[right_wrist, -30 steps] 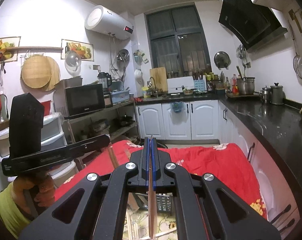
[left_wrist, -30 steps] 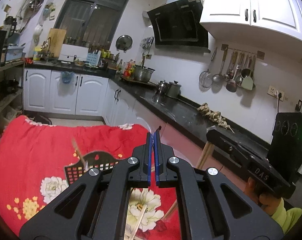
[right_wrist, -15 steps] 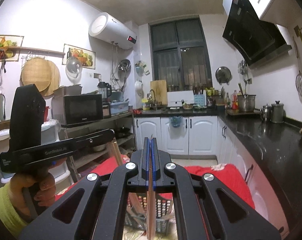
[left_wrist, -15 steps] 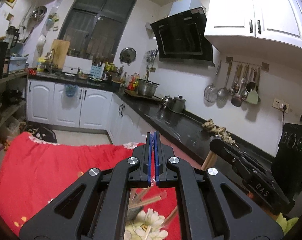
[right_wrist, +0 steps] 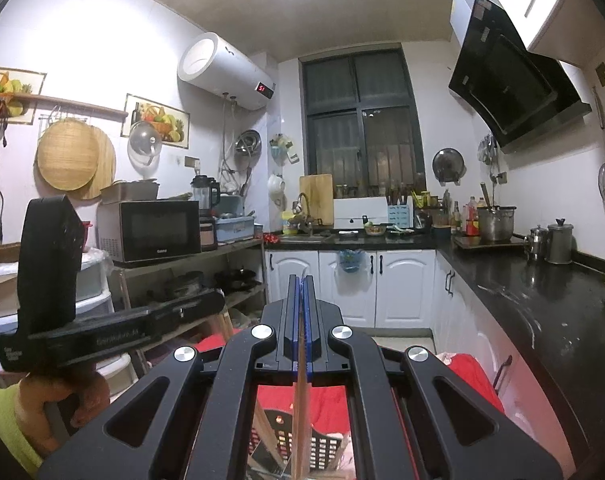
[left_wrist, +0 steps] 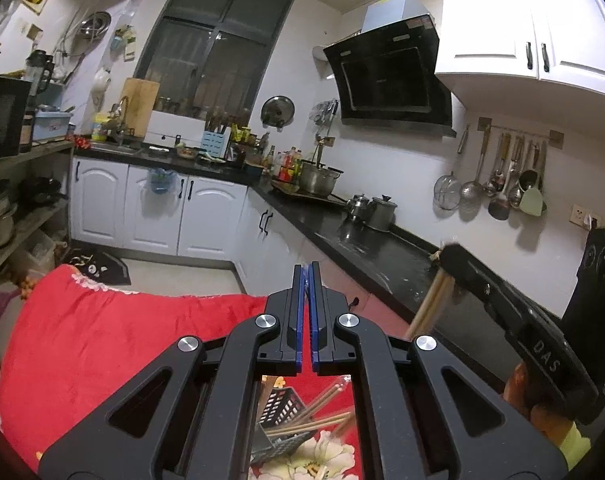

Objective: Organize utensils
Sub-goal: 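Lower the chopsticks into the caddy and open both grippers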

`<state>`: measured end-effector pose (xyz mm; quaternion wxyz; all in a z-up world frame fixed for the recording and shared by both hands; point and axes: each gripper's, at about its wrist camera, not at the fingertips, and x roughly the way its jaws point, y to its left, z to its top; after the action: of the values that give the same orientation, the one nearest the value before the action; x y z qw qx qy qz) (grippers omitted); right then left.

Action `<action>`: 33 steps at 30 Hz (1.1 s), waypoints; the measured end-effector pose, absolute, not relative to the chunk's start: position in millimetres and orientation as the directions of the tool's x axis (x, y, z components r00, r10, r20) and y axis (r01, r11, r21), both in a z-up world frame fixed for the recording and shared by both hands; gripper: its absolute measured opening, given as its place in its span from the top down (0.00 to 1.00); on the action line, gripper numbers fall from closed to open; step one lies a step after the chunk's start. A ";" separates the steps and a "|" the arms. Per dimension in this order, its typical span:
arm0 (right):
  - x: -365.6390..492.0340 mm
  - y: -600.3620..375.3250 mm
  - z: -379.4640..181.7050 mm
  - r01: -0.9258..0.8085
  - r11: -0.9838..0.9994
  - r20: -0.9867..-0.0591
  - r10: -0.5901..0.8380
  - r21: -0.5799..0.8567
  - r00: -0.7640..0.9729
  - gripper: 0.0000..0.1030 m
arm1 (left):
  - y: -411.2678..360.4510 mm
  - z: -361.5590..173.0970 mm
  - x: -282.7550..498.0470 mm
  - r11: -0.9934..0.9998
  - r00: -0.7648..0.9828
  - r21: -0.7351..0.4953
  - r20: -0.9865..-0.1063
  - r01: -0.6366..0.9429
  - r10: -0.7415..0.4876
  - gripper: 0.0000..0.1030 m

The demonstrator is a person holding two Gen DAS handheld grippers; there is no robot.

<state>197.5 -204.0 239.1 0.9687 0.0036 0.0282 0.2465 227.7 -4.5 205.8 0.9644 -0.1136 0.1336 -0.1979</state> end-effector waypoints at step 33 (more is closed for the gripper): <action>254.1 -208.0 158.7 -0.300 0.949 -0.311 0.315 0.096 0.897 0.46 | 11.9 126.2 254.7 0.946 0.873 -0.253 -0.390 0.204 -0.293 0.21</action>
<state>254.1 -208.0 158.7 0.9735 0.0229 0.1637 0.1578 254.7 11.9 126.2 0.9623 -0.1027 0.2162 -0.1290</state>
